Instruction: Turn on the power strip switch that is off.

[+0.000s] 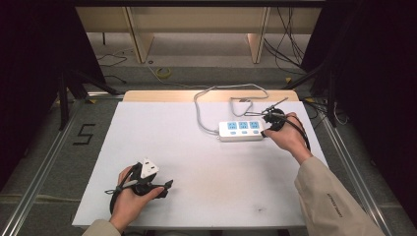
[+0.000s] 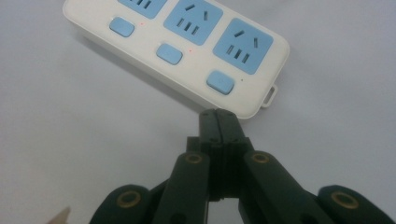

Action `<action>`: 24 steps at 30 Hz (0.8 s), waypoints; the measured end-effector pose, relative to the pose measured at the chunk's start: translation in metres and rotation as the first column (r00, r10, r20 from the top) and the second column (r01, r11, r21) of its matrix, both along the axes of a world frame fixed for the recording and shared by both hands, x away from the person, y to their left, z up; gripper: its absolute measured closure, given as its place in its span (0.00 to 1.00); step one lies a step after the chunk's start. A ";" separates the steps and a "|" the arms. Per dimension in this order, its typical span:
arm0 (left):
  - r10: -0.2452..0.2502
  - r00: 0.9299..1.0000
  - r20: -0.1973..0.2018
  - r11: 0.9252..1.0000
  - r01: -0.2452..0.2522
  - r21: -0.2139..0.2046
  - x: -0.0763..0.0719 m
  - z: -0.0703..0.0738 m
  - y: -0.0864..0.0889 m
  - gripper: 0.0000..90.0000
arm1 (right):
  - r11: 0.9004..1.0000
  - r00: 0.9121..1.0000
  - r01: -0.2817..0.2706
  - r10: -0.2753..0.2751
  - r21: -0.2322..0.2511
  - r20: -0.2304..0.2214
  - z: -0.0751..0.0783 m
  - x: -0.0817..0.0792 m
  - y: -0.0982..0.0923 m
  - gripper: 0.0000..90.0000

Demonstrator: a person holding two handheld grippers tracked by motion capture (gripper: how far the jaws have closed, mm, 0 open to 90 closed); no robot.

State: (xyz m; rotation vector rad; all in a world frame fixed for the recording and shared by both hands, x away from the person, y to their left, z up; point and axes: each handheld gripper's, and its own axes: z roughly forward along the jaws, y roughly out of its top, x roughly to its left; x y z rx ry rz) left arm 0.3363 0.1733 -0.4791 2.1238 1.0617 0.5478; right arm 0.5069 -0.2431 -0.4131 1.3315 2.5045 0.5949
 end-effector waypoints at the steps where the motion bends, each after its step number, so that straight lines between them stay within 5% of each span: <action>1: 0.000 1.000 0.001 1.000 0.000 -0.001 0.000 0.000 0.000 0.22 | 1.000 1.000 0.002 -0.002 0.000 -0.002 0.000 0.001 0.000 1.00; 24: -0.002 1.000 0.002 1.000 0.002 0.000 0.000 0.000 0.000 0.22 | 1.000 1.000 0.016 -0.016 -0.001 -0.011 -0.002 0.013 0.006 1.00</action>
